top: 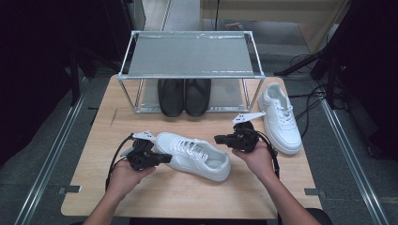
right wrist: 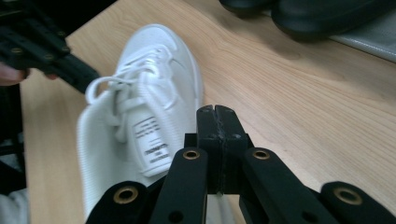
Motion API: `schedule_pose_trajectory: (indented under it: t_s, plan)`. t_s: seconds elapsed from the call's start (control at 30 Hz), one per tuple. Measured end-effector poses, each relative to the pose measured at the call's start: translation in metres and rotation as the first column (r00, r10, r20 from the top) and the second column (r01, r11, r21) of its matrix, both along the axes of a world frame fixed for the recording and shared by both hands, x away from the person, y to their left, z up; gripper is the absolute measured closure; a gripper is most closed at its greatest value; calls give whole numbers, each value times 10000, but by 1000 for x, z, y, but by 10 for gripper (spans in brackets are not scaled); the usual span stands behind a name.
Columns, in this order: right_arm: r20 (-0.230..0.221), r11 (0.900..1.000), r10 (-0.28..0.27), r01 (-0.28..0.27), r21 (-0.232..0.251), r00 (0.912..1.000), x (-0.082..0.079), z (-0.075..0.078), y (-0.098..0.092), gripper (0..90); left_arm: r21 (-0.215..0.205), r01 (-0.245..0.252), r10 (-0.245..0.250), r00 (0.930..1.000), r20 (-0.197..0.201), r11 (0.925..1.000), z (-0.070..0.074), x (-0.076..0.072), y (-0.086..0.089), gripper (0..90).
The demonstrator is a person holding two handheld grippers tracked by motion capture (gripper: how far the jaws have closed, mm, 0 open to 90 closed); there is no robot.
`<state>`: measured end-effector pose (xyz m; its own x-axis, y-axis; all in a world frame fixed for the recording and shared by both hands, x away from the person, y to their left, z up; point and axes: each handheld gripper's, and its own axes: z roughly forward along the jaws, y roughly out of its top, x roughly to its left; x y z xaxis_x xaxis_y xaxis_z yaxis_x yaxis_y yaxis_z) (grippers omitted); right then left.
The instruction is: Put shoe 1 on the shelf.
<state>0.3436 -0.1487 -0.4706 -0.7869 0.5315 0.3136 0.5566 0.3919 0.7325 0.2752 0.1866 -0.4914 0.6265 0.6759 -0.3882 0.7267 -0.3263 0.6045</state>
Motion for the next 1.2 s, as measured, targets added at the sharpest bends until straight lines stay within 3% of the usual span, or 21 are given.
schedule_pose_trajectory:
  t_s: [0.2,0.37,0.5,0.67,1.0,1.2]
  plan:
    - [-329,9992,120,-133,-388,9994,11,-12,7,900,253,62,-57,9998,-203,9997,-13,0,-4,893]
    - [-427,9960,442,-474,-761,9981,10,-19,17,900,62,51,-49,9997,-252,10000,-15,2,-2,890]
    - [-590,9964,455,-495,-690,9972,9,-19,16,900,94,16,-14,9998,-222,10000,-15,3,-2,894]
    - [-471,9949,582,-618,-794,9972,1,-19,18,900,60,19,-17,9994,-347,10000,-15,6,2,882]
    - [-587,9919,1001,-1043,-732,9932,-16,-20,28,900,132,-466,469,9987,-221,9988,-15,18,7,886]
    - [-589,9937,953,-985,-538,9937,-26,-22,37,900,253,-607,609,9981,-84,9978,-14,26,6,882]
